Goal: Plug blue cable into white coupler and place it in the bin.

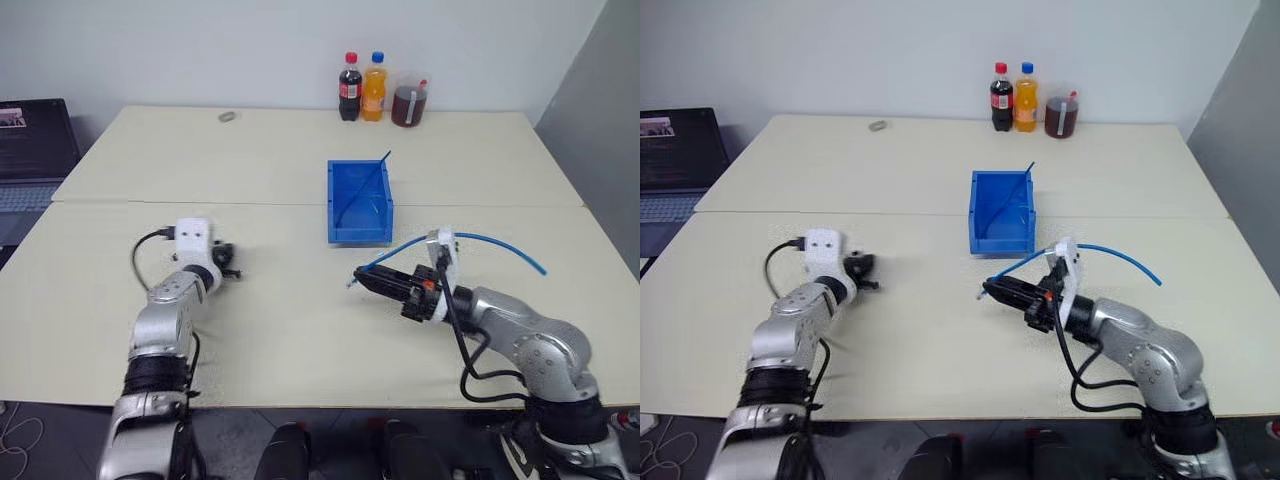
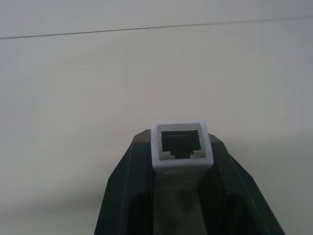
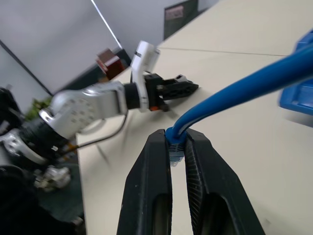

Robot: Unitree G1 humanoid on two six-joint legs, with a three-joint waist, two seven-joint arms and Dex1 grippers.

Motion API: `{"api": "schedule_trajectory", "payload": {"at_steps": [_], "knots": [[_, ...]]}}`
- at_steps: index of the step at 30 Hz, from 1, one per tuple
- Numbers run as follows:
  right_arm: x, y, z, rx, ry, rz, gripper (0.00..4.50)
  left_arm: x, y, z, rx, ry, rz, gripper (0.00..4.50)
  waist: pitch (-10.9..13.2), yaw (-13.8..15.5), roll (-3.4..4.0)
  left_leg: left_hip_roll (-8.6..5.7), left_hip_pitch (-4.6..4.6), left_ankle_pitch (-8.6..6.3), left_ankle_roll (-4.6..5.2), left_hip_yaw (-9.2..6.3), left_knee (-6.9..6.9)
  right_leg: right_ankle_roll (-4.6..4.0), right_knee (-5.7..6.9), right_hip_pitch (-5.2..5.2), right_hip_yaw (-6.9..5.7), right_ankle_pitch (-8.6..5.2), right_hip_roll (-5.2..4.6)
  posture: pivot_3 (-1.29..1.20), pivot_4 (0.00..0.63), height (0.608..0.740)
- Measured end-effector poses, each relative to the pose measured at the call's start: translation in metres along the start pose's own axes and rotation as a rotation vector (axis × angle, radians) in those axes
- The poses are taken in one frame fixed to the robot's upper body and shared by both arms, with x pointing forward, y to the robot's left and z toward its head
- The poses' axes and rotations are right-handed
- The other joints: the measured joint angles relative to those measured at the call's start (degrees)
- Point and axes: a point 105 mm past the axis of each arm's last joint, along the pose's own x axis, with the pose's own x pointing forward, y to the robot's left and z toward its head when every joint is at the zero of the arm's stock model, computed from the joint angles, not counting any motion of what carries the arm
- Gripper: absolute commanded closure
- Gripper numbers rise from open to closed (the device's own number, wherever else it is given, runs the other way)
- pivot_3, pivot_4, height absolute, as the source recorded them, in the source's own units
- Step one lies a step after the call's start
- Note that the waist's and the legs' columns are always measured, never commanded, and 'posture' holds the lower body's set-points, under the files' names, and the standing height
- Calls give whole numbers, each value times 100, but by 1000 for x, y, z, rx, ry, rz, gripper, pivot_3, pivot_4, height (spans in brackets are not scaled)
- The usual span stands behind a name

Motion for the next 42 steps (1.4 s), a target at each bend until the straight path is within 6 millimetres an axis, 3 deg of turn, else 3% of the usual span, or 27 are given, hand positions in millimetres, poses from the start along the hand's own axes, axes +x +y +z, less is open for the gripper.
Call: {"api": "schedule_trajectory", "payload": {"at_steps": [3, 6, 10, 16, 23, 28, 33, 42], "knots": [[-2, 6, -6, -76, 36, 12, 4392, -5, -49, 13, 148, 1, -335, 3685, 0, -18, 0, 4, 6, 0, 1, 2, -1, 0, 2, 1, 3, -1, 6, 0, 150, 740], [-1, 8, -11, -143, 58, 20, 4392, -13, -85, 15, 284, 19, -612, 3685, 0, -45, 1, 10, 10, 0, 2, 4, -2, 1, 4, 0, 5, -4, 14, 0, 150, 740], [1, 11, -17, -225, 88, 48, 4392, -25, -109, 9, 418, 64, -866, 3685, 1, -55, 2, 12, 9, 0, 3, 5, -2, 1, 4, 0, 5, -7, 16, 0, 150, 740], [8, 13, -20, -303, 109, 96, 4392, -31, -115, -18, 522, 169, -1021, 3685, 1, -38, 2, 10, 7, 0, 3, 5, 3, 2, 3, 0, 6, -7, 15, 0, 150, 740], [32, 16, -17, -393, 108, 187, 4392, -23, -121, -18, 603, 137, -1061, 3685, 0, -7, 1, 7, 11, 0, 4, 2, 9, 2, 4, 10, 3, -6, 12, 0, 150, 740], [47, 12, -30, -440, 160, 235, 4392, -23, -122, -20, 608, 133, -1075, 3685, -1, -1, 0, 6, 13, 0, 4, 0, 10, 0, 5, 12, 1, -4, 11, 0, 150, 740], [54, 11, -44, -465, 203, 265, 4392, -23, -121, -20, 601, 141, -1082, 3685, -1, -10, 1, 6, 15, 0, 4, 0, 10, -1, 7, 12, 2, -3, 11, 0, 150, 740], [66, 11, -44, -533, 201, 295, 4392, -23, -119, -21, 599, 147, -1091, 3685, -4, -18, 2, 8, 19, 0, 4, -1, 10, -2, 10, 14, 2, -3, 12, 0, 150, 740]]}}
